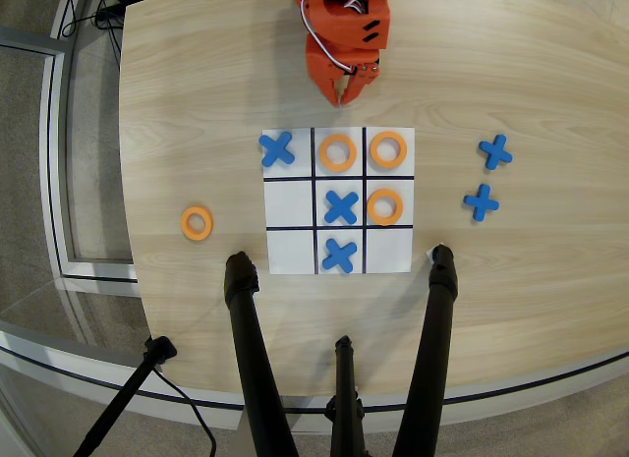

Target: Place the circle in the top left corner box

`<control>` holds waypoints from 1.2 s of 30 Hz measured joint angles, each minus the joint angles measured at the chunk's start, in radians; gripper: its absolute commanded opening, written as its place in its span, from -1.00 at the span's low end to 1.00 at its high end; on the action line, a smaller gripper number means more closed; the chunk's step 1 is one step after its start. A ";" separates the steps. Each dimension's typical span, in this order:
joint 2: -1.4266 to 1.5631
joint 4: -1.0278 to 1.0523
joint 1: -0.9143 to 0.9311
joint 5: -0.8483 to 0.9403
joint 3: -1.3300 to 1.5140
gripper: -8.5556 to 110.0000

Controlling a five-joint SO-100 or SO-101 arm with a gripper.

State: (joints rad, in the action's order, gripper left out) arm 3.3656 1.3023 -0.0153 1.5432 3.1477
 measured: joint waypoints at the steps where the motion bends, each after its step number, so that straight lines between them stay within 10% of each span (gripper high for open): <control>1: 0.000 0.000 0.000 0.000 0.000 -0.85; 24: -0.301 0.028 0.124 0.023 -0.350 -0.59; 36: -0.945 -0.529 0.337 -0.034 -0.738 -0.59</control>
State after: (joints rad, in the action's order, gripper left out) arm 2.4206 0.7731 0.3221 1.5094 2.4099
